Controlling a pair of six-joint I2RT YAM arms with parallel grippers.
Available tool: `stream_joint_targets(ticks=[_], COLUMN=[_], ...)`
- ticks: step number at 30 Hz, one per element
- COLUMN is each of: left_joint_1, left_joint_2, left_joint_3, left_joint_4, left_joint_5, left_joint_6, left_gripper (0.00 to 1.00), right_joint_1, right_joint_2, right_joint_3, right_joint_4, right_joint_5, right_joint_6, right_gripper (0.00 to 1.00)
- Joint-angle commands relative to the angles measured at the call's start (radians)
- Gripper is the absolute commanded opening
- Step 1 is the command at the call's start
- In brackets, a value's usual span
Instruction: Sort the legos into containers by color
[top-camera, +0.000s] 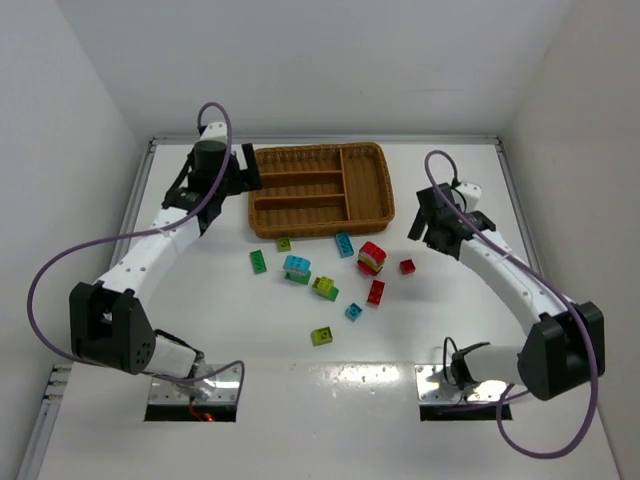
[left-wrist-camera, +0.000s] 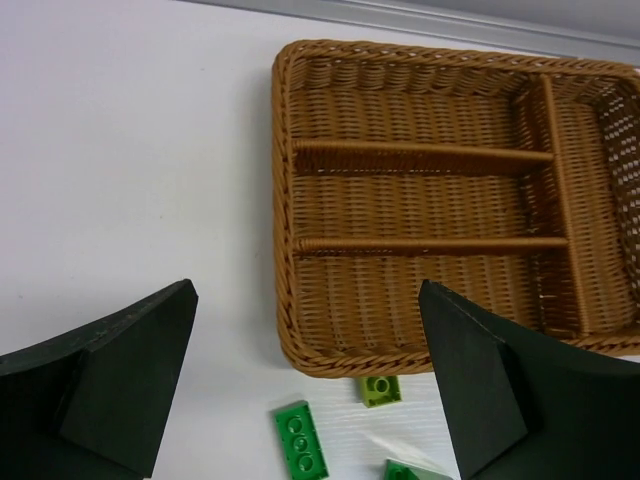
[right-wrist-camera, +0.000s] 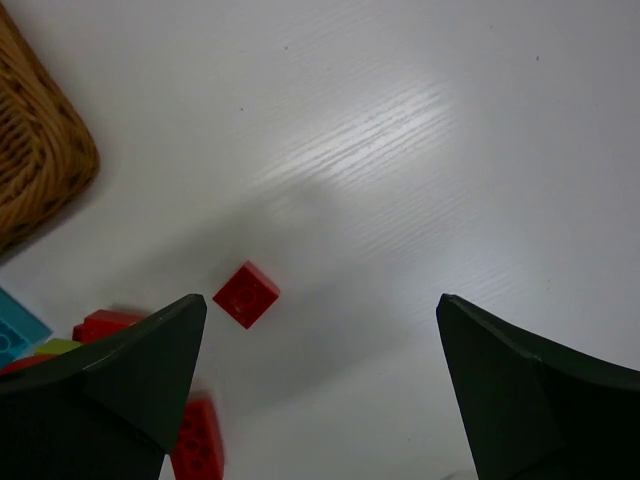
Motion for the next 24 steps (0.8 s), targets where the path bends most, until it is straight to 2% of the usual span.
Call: stream_joint_targets(ticks=[1, 5, 8, 9, 10, 11, 13, 14, 18, 22, 24], left_joint_1=[0.002, 0.002, 0.045, 0.086, 0.106, 0.124, 0.135, 0.135, 0.135, 0.123, 0.114], left_joint_2=[-0.006, 0.005, -0.02, -0.029, -0.029, -0.029, 0.0, 0.021, 0.0, 0.0, 0.0], left_joint_3=[0.06, 0.084, 0.074, 0.073, 0.073, 0.073, 0.118, 0.129, 0.087, 0.078, 0.078], left_joint_4=[-0.002, -0.002, 0.028, 0.015, 0.015, 0.015, -0.039, -0.059, -0.054, -0.054, -0.065], left_joint_5=[0.061, 0.08, 0.089, 0.113, 0.151, 0.261, 0.326, 0.36, 0.34, 0.305, 0.294], left_joint_6=[-0.017, -0.016, -0.15, -0.216, -0.217, -0.217, -0.171, -0.151, -0.129, -0.102, -0.102], left_gripper=[1.0, 1.0, 1.0, 1.0, 1.0, 1.0, 1.0, 1.0, 1.0, 1.0, 0.97], right_joint_1=[-0.005, 0.008, 0.008, 0.008, 0.008, 0.008, 0.008, 0.008, 0.018, 0.028, 0.028], right_joint_2=[0.056, 0.041, -0.053, -0.103, -0.123, -0.14, -0.165, -0.165, -0.107, 0.001, 0.037], right_joint_3=[0.013, -0.022, -0.112, -0.157, -0.178, -0.195, -0.237, -0.247, -0.28, -0.28, -0.255], right_joint_4=[-0.018, 0.025, 0.142, 0.181, 0.195, 0.196, 0.196, 0.206, 0.264, 0.298, 0.309], right_joint_5=[0.024, -0.072, -0.207, -0.231, -0.27, -0.284, -0.338, -0.362, -0.458, -0.416, -0.403], right_joint_6=[0.025, -0.021, -0.142, -0.155, -0.168, -0.182, -0.222, -0.234, -0.288, -0.297, -0.297], right_gripper=[1.0, 1.0, 1.0, 1.0, 1.0, 1.0, 0.98, 0.97, 0.94, 0.95, 0.9])
